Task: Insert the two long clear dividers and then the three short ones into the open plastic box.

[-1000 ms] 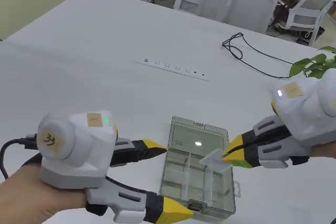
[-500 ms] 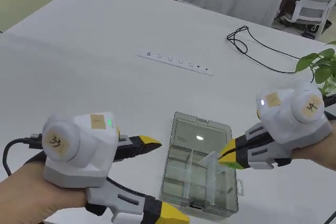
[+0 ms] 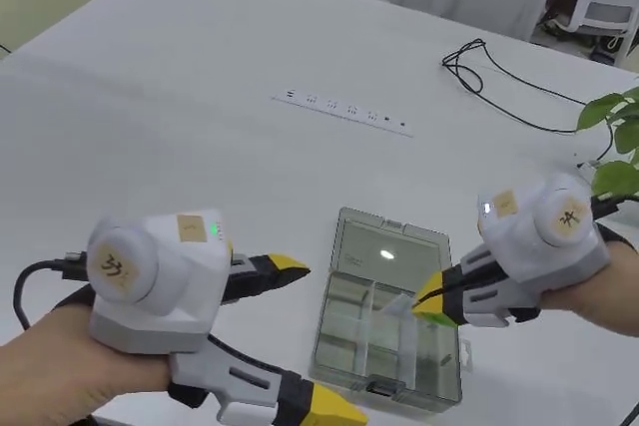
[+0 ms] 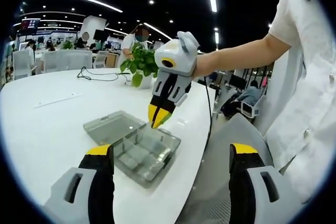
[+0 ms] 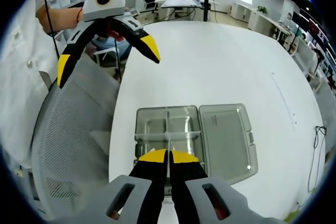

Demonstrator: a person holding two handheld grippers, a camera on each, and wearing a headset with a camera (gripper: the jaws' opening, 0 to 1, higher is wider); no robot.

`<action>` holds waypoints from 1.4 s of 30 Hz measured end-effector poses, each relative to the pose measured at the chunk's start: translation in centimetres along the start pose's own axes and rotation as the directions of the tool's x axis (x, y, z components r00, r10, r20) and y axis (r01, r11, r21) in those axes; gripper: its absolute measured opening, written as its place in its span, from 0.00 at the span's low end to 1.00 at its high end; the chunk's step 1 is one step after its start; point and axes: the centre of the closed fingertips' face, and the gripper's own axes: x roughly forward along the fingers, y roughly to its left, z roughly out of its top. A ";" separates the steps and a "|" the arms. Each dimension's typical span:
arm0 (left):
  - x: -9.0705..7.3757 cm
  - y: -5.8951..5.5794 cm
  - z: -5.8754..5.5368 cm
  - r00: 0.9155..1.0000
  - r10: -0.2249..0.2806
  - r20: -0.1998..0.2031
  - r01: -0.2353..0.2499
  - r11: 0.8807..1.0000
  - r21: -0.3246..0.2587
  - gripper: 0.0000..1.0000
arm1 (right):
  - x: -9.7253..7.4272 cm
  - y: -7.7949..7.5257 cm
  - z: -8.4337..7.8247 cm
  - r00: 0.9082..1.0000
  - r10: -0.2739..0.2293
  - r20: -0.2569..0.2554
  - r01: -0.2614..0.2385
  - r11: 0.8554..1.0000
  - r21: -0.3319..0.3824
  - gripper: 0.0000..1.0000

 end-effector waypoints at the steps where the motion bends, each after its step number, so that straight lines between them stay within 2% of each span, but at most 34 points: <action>1: 0.0 0.0 0.0 1.000 0.000 0.000 0.000 1.000 0.000 0.93 | 0.0 0.0 0.0 1.000 0.002 -0.001 -0.002 1.000 0.001 0.03; 6: 0.1 0.1 0.1 1.000 0.003 0.005 -0.003 1.000 -0.008 0.93 | 0.3 0.0 -0.4 1.000 0.007 -0.006 -0.007 1.000 0.008 0.02; 12: 0.1 0.3 0.1 1.000 0.004 0.006 -0.004 1.000 -0.020 0.92 | 0.4 0.0 -0.3 1.000 0.005 0.012 -0.005 1.000 0.007 0.02; 18: 0.2 0.2 0.0 1.000 -0.002 0.002 0.002 1.000 -0.023 0.93 | 0.6 0.5 -0.2 0.999 0.009 0.033 -0.007 0.999 -0.052 0.02; 21: 0.3 0.2 -0.1 1.000 -0.006 -0.001 0.006 1.000 -0.021 0.94 | 0.7 0.2 -0.1 0.999 0.003 0.039 -0.001 0.999 -0.040 0.02; 33: 0.4 -0.1 -0.2 1.000 -0.013 -0.008 0.013 1.000 -0.020 0.95 | 1.3 0.4 0.1 0.999 0.005 0.038 -0.002 0.998 -0.062 0.02; 42: 0.4 -0.1 -0.3 1.000 -0.013 -0.010 0.013 1.000 -0.018 0.95 | 2.6 0.4 -0.1 1.000 0.017 0.010 -0.016 0.998 -0.058 0.02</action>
